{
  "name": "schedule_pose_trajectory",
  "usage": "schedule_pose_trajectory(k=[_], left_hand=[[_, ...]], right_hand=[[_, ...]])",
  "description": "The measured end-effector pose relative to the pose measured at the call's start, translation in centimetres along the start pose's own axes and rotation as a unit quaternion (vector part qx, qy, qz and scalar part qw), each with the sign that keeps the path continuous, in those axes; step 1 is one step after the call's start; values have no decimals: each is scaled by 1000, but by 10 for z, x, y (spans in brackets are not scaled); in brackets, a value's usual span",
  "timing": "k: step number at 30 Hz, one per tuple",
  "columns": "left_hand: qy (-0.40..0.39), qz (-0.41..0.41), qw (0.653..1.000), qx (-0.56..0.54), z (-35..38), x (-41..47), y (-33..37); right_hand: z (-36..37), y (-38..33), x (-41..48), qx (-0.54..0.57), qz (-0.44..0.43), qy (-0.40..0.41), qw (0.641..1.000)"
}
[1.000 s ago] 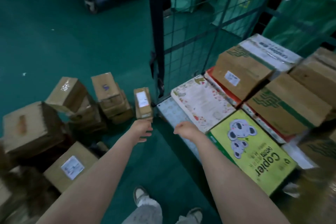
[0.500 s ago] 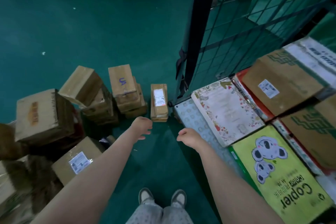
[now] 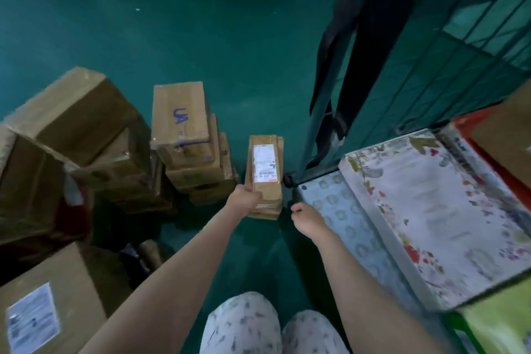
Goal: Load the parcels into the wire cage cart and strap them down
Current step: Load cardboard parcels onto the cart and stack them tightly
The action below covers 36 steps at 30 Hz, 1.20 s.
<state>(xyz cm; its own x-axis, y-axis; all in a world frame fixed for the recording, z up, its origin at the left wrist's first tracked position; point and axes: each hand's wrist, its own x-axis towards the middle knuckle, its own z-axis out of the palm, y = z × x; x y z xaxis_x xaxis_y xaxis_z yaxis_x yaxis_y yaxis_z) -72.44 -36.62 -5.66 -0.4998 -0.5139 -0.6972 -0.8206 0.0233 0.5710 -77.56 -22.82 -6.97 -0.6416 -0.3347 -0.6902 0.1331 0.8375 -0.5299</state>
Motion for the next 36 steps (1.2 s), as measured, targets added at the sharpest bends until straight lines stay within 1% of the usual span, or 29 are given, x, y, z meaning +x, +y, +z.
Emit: schedule_pose_trajectory(k=[3,6,9,11,13,15,16,17,19,20,21,22,23,25,27,31,34,36], left_hand=[[15,-11,999,-48,23,66,-22],[8,16,996,-87,44,118,-31],[-7,88,993,-77,66,149,-36],[-7,104,992,-72,73,151,-42],[6,82,991,-108,70,147,-51],[25,22,989,-143,53,142,-60],[42,3,988,-146,41,138,-66],[72,1,988,-137,32,141,-73],[125,-2,990,-65,19,141,-91],[131,-8,991,-26,14,137,-105],[128,-11,992,7,11,133,-119],[118,-18,992,34,9,128,-132],[104,-30,993,46,9,127,-146],[77,-71,994,32,10,122,-174],[60,-103,993,10,12,121,-197],[39,-125,991,-35,13,129,-226],[29,-129,991,-22,19,134,-237],[20,-117,993,-1,24,140,-239]], right_hand=[[27,4,63,42,-34,37,998],[51,6,116,95,-58,72,991],[77,13,154,201,-73,42,976],[88,20,162,262,-112,31,958],[98,28,156,283,-127,37,950],[108,29,148,254,-123,55,958],[113,25,143,229,-123,55,964],[119,21,138,219,-120,42,967],[134,15,127,221,-121,-31,967],[145,14,120,213,-112,-84,967],[156,16,115,205,-92,-125,966],[167,21,114,200,-73,-145,966],[177,27,113,198,-56,-150,967],[196,38,114,169,-41,-155,972],[208,44,114,116,-42,-172,977],[222,44,117,41,-69,-175,981],[230,49,127,-18,-91,-179,979],[229,53,133,-79,-96,-187,975]])
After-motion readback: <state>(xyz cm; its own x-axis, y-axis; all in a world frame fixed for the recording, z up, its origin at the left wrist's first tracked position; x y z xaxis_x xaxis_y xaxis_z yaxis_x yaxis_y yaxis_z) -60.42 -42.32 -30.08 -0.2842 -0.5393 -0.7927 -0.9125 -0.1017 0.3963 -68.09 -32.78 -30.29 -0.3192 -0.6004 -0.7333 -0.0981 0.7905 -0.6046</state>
